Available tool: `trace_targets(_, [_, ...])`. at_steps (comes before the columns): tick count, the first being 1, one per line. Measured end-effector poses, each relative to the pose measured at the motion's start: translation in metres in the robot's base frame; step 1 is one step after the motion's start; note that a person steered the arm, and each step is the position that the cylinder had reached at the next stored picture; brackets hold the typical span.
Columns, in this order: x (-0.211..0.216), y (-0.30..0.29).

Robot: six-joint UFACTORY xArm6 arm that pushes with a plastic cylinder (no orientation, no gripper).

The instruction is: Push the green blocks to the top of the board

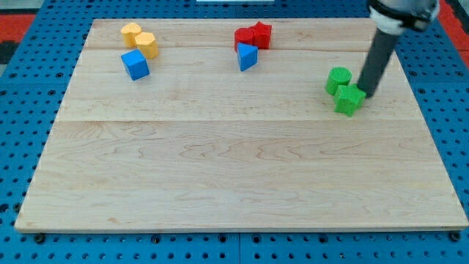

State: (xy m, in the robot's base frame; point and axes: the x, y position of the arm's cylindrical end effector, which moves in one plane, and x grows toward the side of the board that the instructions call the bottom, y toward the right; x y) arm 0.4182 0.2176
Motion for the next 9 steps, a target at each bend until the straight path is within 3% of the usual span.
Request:
trace_targets(1, [0.047,0.006])
trace_targets(2, [0.049,-0.002])
trace_targets(4, [-0.021,-0.019])
trace_targets(5, [-0.032,-0.023])
trace_targets(6, [0.015,-0.027])
trace_targets(9, [-0.049,-0.069])
